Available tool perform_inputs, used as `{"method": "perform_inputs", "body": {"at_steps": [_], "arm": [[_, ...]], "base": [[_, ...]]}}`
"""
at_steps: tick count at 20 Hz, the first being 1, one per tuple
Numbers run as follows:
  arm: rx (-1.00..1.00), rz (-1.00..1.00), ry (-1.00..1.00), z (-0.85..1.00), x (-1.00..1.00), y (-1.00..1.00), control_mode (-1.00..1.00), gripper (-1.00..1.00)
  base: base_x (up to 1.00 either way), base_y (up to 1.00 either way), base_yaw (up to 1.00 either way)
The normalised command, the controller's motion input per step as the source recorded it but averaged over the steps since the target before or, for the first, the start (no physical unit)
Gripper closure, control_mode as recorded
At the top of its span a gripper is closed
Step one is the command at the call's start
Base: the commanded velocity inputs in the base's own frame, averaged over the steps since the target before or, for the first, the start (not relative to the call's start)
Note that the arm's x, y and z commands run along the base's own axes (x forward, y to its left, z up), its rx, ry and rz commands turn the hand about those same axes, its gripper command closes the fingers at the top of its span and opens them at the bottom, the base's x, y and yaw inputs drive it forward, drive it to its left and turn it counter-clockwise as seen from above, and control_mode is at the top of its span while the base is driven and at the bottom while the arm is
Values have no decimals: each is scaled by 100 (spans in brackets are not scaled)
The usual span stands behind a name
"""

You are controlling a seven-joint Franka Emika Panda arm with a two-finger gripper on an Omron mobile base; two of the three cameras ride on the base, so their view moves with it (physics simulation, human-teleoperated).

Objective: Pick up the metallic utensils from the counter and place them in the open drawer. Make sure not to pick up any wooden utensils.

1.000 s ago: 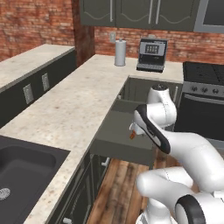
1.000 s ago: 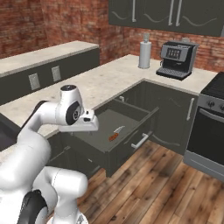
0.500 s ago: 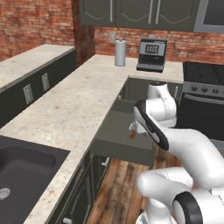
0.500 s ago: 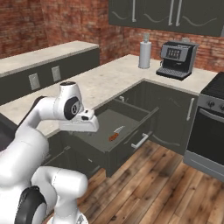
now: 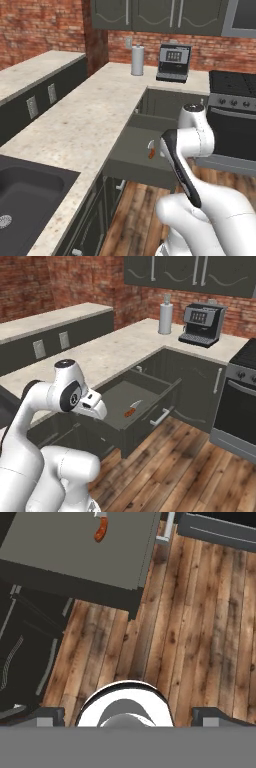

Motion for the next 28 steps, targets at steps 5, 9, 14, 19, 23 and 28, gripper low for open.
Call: {"method": "perform_inputs", "body": {"at_steps": [5, 9, 14, 19, 23, 28], "arm": [[0, 0, 0, 0, 0, 0, -100, -100], [0, 0, 0, 0, 0, 0, -100, -100], [0, 0, 0, 0, 0, 0, 100, -100], [0, 0, 0, 0, 0, 0, 100, -100], [0, 0, 0, 0, 0, 0, 100, -100], [0, 0, 0, 0, 0, 0, 100, -100]], "base": [[0, 0, 0], [0, 0, 0], [0, 0, 0], [-6, 9, 27], [-28, 41, 63], [-51, 5, 91]]}}
